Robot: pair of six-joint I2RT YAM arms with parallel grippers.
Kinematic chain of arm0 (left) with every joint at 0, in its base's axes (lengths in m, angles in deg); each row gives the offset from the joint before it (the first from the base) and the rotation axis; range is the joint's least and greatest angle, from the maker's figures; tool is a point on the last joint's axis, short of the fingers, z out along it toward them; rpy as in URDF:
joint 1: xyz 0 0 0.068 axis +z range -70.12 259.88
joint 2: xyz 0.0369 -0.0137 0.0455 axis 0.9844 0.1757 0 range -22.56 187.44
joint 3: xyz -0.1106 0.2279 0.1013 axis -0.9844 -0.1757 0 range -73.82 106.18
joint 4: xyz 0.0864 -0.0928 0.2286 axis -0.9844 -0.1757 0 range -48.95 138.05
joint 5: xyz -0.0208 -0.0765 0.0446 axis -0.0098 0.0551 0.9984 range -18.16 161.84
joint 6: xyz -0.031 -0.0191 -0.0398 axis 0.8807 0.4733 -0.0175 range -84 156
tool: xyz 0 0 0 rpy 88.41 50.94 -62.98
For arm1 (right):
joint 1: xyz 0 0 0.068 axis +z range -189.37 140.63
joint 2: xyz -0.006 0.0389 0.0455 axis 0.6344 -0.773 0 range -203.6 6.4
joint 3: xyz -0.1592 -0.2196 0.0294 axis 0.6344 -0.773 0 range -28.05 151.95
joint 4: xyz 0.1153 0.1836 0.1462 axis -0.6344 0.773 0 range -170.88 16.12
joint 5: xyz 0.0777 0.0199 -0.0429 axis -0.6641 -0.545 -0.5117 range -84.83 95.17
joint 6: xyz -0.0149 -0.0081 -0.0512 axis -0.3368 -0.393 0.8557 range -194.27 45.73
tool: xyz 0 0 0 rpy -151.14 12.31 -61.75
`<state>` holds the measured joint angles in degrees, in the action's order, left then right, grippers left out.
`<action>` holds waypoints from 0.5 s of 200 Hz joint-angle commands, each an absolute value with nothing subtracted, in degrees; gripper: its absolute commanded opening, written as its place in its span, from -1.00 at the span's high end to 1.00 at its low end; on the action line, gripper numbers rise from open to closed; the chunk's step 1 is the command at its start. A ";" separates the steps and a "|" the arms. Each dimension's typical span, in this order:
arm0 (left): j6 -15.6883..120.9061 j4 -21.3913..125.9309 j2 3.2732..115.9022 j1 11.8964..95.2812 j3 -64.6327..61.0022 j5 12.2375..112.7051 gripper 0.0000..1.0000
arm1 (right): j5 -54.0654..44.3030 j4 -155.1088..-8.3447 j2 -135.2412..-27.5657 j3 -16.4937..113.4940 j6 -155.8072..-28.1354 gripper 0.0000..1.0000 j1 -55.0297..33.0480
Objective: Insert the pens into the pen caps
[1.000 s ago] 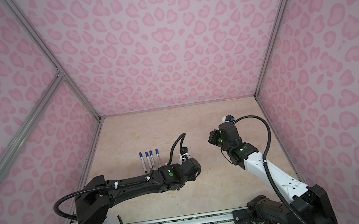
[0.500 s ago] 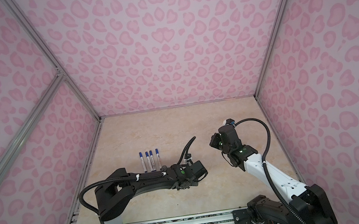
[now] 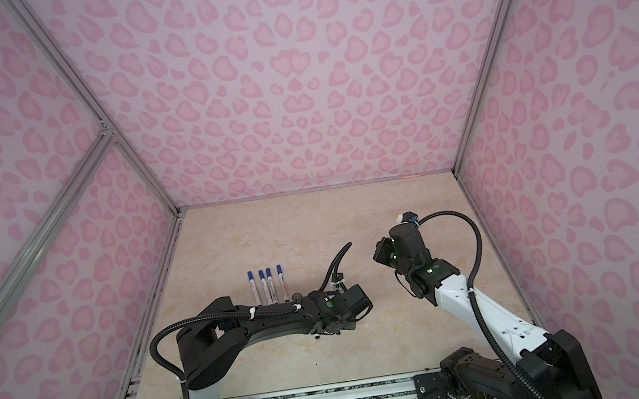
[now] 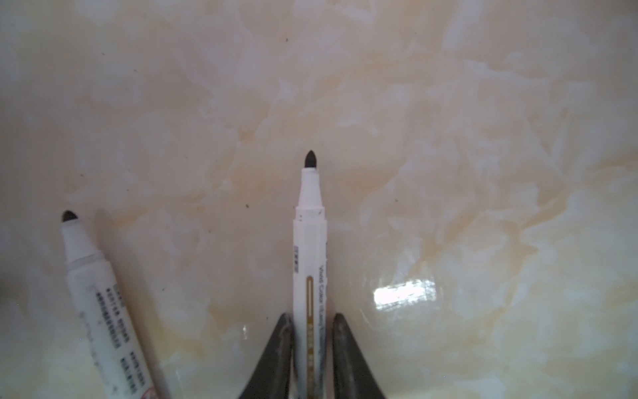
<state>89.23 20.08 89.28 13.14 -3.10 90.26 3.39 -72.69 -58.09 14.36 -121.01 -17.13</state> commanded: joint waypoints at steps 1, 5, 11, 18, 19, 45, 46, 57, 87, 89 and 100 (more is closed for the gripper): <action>88.76 15.26 88.60 13.20 -4.26 84.87 0.18 | 3.45 -72.86 -57.70 14.07 -120.47 0.99 -17.14; 88.66 15.19 88.37 13.18 -4.42 84.54 0.14 | 3.50 -72.82 -57.68 14.08 -120.50 0.99 -17.16; 88.44 15.10 88.00 13.18 -4.62 84.29 0.11 | 3.49 -72.73 -57.59 14.06 -120.46 0.99 -17.14; 88.20 15.02 87.84 13.17 -4.74 83.83 0.11 | 3.42 -72.69 -57.37 14.11 -120.50 0.99 -17.13; 88.16 15.01 87.79 13.17 -4.78 83.77 0.11 | 3.46 -72.69 -57.30 14.08 -120.50 0.99 -17.13; 87.29 14.46 88.22 13.17 -4.24 81.85 0.14 | 3.58 -72.46 -56.54 13.97 -120.50 0.98 -17.11; 87.22 14.38 88.25 13.21 -4.18 81.81 0.14 | 3.63 -72.45 -56.49 13.96 -120.50 0.99 -17.12; 86.91 13.58 88.75 13.33 -3.49 81.51 0.16 | 3.84 -72.27 -56.11 13.87 -120.37 0.98 -17.09; 85.89 11.36 90.66 13.63 -1.64 81.65 0.19 | 4.79 -72.59 -54.44 12.93 -120.50 0.97 -17.14; 85.81 11.37 90.76 13.68 -1.59 81.57 0.19 | 4.86 -72.72 -54.32 12.82 -120.50 0.97 -17.14; 85.53 11.58 91.30 14.18 -1.58 81.26 0.20 | 5.11 -72.86 -53.76 12.56 -120.43 0.95 -17.21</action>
